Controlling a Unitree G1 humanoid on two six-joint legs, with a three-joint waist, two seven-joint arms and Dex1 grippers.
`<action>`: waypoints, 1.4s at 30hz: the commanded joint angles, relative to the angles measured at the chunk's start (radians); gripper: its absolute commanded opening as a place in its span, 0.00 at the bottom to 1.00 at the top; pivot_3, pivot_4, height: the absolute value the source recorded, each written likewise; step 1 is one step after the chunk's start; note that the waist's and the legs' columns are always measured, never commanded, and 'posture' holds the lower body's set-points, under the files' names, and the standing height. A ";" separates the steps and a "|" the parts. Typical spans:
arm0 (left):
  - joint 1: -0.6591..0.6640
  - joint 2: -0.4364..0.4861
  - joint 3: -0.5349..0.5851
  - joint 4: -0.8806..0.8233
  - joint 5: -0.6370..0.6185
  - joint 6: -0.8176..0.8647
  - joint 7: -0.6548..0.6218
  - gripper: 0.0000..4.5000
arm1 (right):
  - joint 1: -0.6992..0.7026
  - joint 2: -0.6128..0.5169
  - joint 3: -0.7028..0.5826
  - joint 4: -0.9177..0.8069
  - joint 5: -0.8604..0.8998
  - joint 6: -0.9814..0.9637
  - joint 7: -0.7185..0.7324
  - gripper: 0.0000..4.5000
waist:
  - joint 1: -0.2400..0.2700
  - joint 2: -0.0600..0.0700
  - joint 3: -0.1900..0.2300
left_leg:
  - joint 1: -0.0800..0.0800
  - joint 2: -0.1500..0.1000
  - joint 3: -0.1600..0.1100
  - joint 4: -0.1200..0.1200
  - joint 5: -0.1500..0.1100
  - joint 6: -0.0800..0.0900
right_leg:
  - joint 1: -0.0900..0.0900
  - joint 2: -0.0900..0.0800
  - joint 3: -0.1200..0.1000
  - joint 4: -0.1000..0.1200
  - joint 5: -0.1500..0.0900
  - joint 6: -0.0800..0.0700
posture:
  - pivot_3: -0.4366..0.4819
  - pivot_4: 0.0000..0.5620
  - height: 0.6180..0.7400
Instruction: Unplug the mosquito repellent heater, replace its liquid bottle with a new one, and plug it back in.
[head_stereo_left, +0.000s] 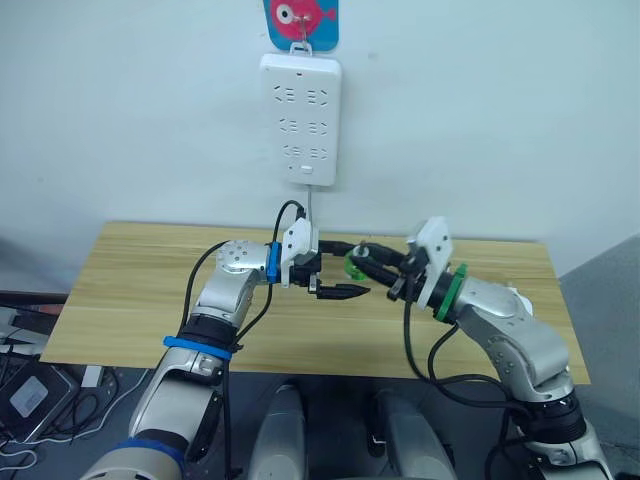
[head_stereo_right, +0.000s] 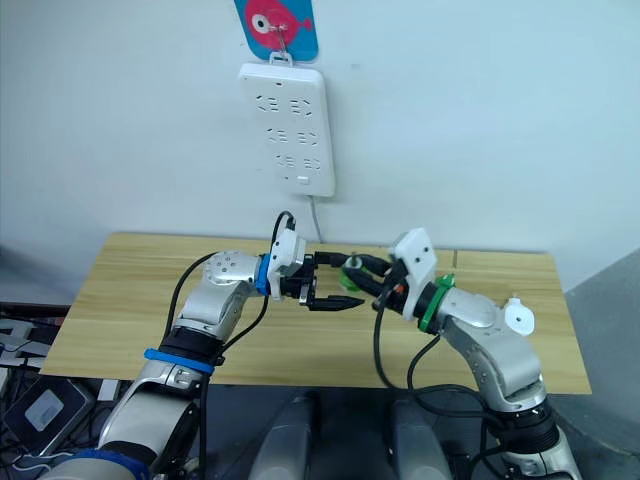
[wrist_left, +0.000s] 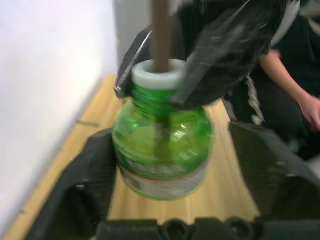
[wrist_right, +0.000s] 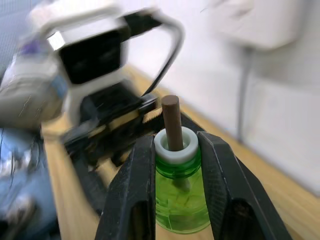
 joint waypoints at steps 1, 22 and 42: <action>0.020 -0.050 0.043 -0.106 -0.023 -0.002 0.133 1.00 | 0.016 0.098 -0.213 -0.052 0.252 0.145 -0.182 0.19 | 0.000 0.000 -0.005 | 0.000 0.000 0.000 0.000 0.001 -0.001 | 0.000 0.000 0.000 0.000 0.000 0.000 | 0.64 0.35 1.00; 0.127 -0.242 -0.025 -0.294 -0.003 -0.004 0.432 1.00 | 0.033 0.093 -0.304 -0.025 1.183 0.069 -0.809 0.19 | -0.003 0.003 -0.025 | 0.001 -0.001 0.000 0.000 0.010 0.010 | 0.000 0.002 0.001 0.001 0.003 -0.001 | 0.64 0.36 1.00; 0.105 -0.259 -0.026 -0.278 -0.012 -0.018 0.453 0.50 | 0.047 0.008 -0.227 -0.043 1.256 -0.059 -0.839 0.19 | -0.003 0.003 -0.025 | 0.001 -0.001 0.000 0.000 0.010 0.010 | 0.000 0.002 0.001 0.001 0.003 -0.001 | 0.62 0.37 1.00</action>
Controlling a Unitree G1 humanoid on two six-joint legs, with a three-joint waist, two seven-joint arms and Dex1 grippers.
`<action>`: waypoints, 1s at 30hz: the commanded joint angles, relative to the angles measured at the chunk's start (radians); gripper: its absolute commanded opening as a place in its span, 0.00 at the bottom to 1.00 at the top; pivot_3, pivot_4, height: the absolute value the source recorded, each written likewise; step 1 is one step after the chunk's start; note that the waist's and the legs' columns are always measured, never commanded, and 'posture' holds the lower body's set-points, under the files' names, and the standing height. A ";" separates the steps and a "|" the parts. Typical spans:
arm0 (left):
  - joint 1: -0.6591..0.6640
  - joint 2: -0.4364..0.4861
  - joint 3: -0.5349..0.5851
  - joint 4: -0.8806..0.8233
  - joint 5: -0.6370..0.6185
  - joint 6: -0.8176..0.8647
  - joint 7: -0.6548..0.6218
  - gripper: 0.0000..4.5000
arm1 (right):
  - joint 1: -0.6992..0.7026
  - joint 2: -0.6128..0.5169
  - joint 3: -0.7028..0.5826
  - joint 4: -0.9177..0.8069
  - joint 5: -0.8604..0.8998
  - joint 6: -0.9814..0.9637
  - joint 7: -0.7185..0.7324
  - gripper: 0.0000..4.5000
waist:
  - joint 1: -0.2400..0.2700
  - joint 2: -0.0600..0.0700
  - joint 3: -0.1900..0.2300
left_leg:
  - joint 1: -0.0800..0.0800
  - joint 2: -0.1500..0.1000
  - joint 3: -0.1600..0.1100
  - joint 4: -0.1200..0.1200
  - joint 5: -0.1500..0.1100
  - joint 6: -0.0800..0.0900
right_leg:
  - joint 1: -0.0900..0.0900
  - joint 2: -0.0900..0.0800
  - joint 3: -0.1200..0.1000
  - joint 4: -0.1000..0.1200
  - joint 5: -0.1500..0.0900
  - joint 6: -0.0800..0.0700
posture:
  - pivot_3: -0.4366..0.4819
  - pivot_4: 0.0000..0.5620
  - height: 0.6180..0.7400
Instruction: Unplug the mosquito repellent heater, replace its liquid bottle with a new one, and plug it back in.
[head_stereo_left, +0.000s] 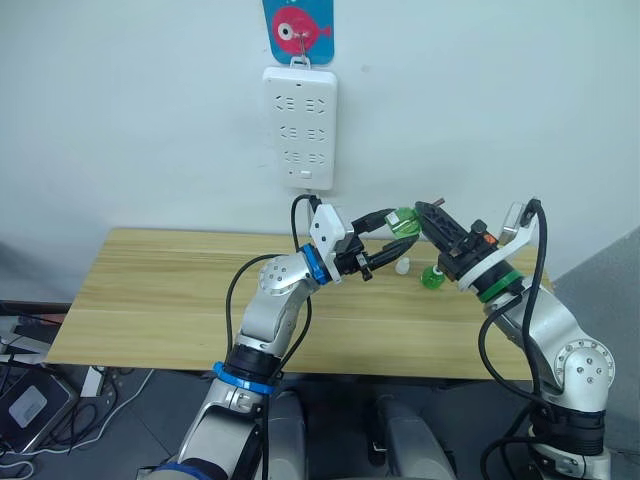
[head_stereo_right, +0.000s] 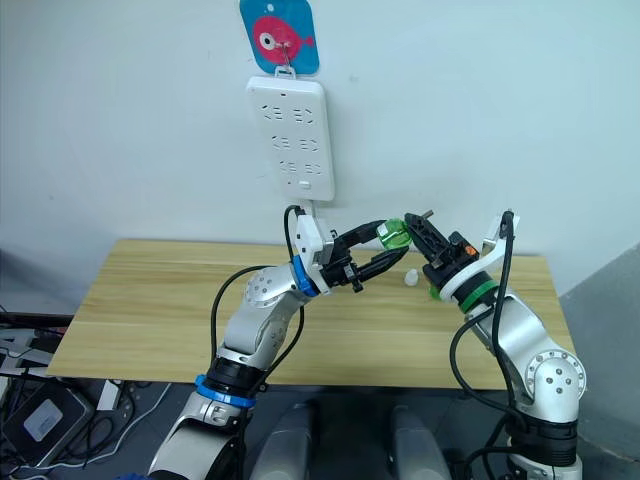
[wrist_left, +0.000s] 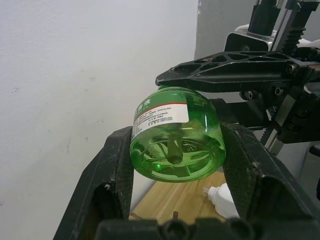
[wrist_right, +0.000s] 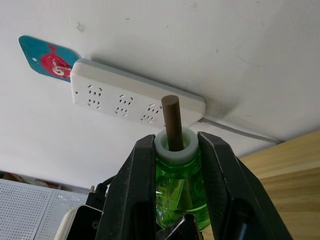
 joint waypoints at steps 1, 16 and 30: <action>-0.023 -0.015 0.003 -0.020 -0.011 -0.017 0.014 0.50 | 0.005 -0.010 0.008 -0.041 0.030 -0.019 0.010 0.19 | 0.000 0.000 0.000 | 0.000 0.000 0.000 0.000 0.000 0.000 | 0.000 0.000 0.000 0.000 0.000 0.000 | 0.62 0.37 1.00; -0.049 0.069 0.011 -0.002 -0.087 0.169 -0.106 0.50 | 0.088 -0.421 0.063 -0.035 -0.009 0.210 0.046 0.99 | 0.000 0.000 0.000 | 0.000 -0.001 0.000 0.000 0.000 0.000 | 0.000 0.000 0.000 -0.001 0.000 0.000 | 0.61 0.42 1.00; 0.006 0.212 0.012 -0.025 -0.110 0.234 -0.264 0.50 | -0.093 -0.856 0.184 0.561 -0.599 0.511 0.456 0.99 | -0.005 0.000 0.002 | 0.000 0.000 0.002 -0.002 0.000 0.001 | -0.001 -0.001 0.002 -0.002 0.000 0.000 | 0.63 0.49 1.00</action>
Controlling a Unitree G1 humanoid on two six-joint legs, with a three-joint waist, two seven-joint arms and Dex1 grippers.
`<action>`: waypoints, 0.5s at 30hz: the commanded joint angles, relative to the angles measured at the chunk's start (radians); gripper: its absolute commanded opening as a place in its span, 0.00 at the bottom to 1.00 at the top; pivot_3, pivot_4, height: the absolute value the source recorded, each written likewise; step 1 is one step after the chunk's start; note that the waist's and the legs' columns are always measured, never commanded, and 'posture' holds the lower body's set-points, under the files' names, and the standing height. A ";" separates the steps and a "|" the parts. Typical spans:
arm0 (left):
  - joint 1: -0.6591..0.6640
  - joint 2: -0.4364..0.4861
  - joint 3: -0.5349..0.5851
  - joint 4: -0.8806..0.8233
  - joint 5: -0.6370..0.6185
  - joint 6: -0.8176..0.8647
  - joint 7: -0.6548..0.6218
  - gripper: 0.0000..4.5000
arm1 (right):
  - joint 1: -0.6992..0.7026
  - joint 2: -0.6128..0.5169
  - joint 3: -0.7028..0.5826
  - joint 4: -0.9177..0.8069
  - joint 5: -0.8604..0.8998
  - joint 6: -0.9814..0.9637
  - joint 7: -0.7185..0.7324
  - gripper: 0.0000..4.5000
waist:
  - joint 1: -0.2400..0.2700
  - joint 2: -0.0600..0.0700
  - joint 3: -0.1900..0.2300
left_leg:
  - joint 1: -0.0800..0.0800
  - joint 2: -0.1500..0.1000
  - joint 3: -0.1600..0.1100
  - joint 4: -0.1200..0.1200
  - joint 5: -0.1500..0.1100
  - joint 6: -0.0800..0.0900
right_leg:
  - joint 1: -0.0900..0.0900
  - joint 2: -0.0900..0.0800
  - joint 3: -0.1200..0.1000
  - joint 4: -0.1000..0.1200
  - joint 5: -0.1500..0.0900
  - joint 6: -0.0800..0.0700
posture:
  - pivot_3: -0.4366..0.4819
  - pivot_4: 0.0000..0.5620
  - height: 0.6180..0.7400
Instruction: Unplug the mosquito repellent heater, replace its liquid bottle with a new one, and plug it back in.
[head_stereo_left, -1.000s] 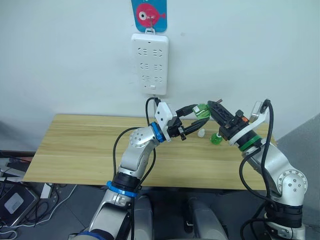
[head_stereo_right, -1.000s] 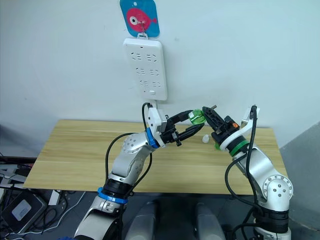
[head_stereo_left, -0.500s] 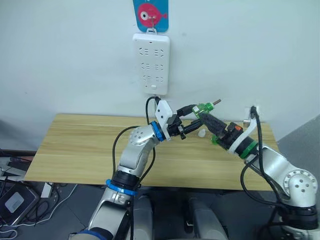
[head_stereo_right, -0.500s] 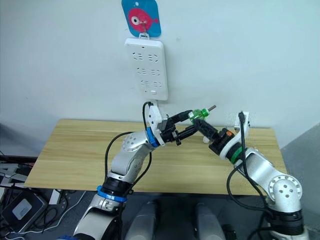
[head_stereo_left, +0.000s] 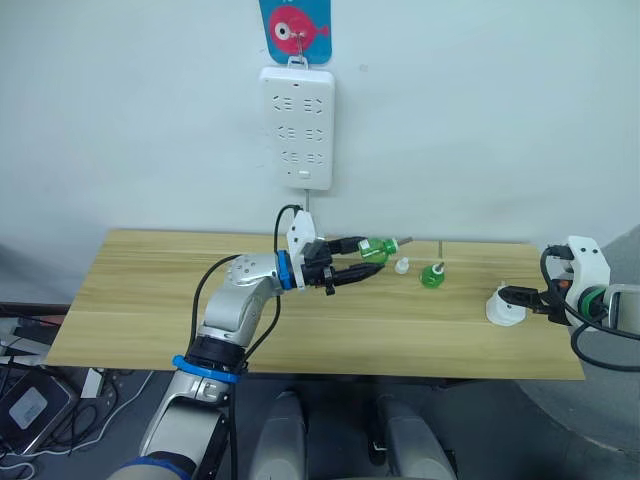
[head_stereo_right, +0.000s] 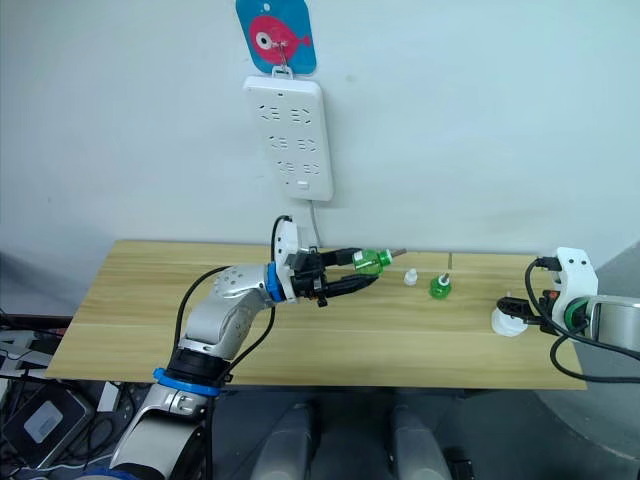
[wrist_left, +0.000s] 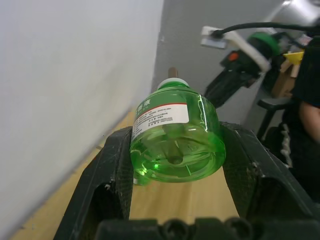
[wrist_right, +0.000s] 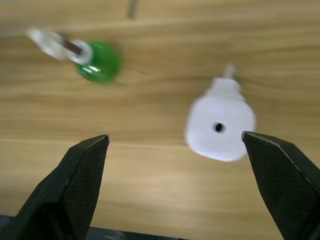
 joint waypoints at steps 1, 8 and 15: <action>0.017 0.008 -0.002 -0.085 -0.027 0.023 -0.008 0.50 | -0.085 0.017 0.046 0.103 -0.140 0.050 0.118 0.99 | 0.000 0.000 0.001 | 0.000 0.000 0.000 0.000 0.000 0.000 | 0.000 0.000 0.000 0.000 0.000 0.000 | 0.64 0.49 1.00; 0.074 0.036 0.001 -0.167 -0.036 0.066 0.004 0.50 | -0.283 0.115 0.113 0.361 -0.382 0.099 0.257 0.99 | 0.005 0.001 0.004 | 0.000 0.000 0.000 -0.001 0.000 0.000 | 0.000 0.000 0.000 -0.002 0.000 0.000 | 0.68 0.52 1.00; 0.097 0.049 0.003 -0.201 -0.039 0.091 0.020 0.50 | -0.355 0.167 0.146 0.488 -0.566 0.097 0.395 0.99 | 0.011 0.002 0.006 | -0.002 0.000 0.000 -0.003 -0.001 0.001 | 0.000 0.000 0.000 -0.007 0.000 0.000 | 0.70 0.53 1.00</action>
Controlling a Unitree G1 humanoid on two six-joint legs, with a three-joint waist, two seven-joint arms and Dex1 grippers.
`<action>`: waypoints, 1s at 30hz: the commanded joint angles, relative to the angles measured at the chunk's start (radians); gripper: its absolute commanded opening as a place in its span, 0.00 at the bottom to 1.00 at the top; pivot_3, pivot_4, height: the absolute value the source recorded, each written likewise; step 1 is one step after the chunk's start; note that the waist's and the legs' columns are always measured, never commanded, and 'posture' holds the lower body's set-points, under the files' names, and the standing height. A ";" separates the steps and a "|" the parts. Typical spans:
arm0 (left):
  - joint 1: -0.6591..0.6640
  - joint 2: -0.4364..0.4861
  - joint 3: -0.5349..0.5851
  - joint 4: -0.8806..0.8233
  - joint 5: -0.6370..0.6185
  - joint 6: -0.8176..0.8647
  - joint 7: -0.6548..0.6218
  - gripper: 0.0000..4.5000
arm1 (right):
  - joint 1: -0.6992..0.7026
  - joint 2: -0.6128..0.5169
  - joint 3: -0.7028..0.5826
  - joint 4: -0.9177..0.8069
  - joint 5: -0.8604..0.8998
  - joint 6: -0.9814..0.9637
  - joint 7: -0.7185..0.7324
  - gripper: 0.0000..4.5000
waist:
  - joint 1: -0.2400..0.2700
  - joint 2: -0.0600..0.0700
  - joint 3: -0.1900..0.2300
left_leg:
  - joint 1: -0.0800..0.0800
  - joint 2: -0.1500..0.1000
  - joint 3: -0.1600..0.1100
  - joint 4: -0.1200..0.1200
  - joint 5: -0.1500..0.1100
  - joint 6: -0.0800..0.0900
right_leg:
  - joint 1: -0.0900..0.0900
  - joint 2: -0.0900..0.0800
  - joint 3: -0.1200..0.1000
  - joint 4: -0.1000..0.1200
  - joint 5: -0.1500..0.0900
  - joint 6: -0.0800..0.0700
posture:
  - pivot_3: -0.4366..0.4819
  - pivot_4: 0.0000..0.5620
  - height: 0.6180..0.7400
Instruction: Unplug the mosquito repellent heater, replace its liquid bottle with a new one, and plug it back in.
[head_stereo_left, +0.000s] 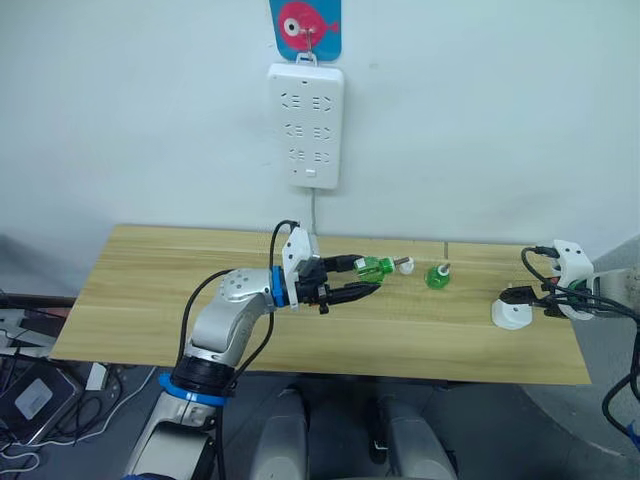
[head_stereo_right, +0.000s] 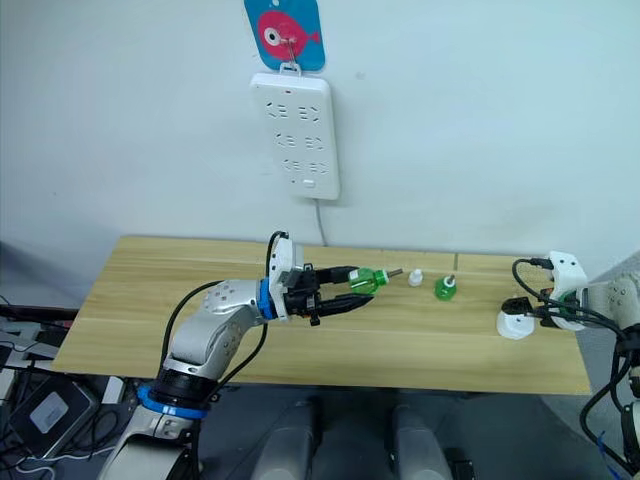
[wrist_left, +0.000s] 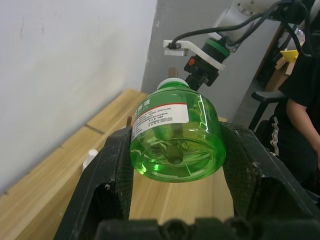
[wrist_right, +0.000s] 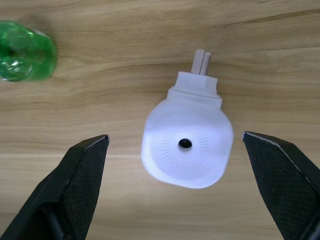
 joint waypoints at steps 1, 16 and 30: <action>0.003 0.004 0.002 -0.058 -0.022 0.003 0.002 0.50 | -0.024 0.014 0.003 0.038 -0.080 0.006 0.070 0.99 | 0.000 0.000 0.000 | 0.000 0.000 0.000 0.000 0.000 0.000 | 0.000 0.000 0.000 0.000 0.000 0.000 | 0.71 0.53 1.00; 0.006 0.024 0.005 -0.075 -0.027 0.024 -0.001 0.50 | -0.072 0.072 0.010 0.180 -0.320 -0.058 0.235 0.99 | -0.001 0.003 0.010 | 0.000 0.000 0.000 -0.001 0.000 0.000 | 0.000 0.000 0.000 -0.001 0.000 0.000 | 0.72 0.56 1.00; 0.001 0.030 -0.002 -0.077 -0.026 0.031 -0.006 0.50 | -0.115 0.099 0.029 0.303 -0.479 -0.169 0.364 0.69 | -0.002 0.004 0.016 | 0.000 0.000 0.001 -0.001 0.000 0.000 | 0.000 0.000 0.001 -0.002 0.000 0.000 | 0.72 0.57 1.00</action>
